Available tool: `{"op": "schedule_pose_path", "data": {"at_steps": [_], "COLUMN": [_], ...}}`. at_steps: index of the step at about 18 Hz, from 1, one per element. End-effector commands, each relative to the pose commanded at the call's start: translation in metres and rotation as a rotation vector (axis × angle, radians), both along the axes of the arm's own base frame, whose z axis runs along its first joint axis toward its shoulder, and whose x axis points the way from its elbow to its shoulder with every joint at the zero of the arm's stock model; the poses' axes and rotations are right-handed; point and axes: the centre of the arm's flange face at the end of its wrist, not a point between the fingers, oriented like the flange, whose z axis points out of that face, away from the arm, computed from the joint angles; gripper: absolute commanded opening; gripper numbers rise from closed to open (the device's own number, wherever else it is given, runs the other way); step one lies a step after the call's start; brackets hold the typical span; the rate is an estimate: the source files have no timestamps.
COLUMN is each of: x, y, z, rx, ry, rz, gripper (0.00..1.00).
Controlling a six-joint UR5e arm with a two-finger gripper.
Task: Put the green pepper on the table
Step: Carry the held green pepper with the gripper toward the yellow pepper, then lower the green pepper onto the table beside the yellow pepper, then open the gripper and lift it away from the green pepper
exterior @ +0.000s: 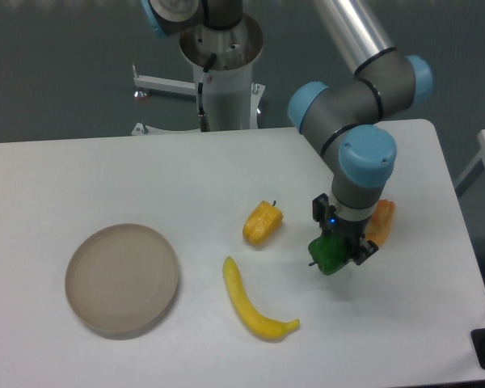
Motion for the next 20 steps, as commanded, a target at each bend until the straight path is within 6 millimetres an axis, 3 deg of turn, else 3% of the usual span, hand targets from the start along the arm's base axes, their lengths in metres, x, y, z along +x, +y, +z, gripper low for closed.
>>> {"op": "schedule_pose_path", "data": {"at_steps": [6,15,17,18,20], "x": [0.005,0.000,-0.002,-0.002,-0.003], "y": [0.006,0.010,0.010,0.009,0.010], "z": [-0.019,-0.046,-0.045,-0.045,-0.041], "rx": [0.023,0.039,0.042,0.043,0.047], "ry": [-0.077,-0.143,-0.145,-0.146,-0.140], "rz": [0.089,0.037,0.039,0.040,0.044], "gripper": [0.37,0.37,0.38,0.44,1.00]}}
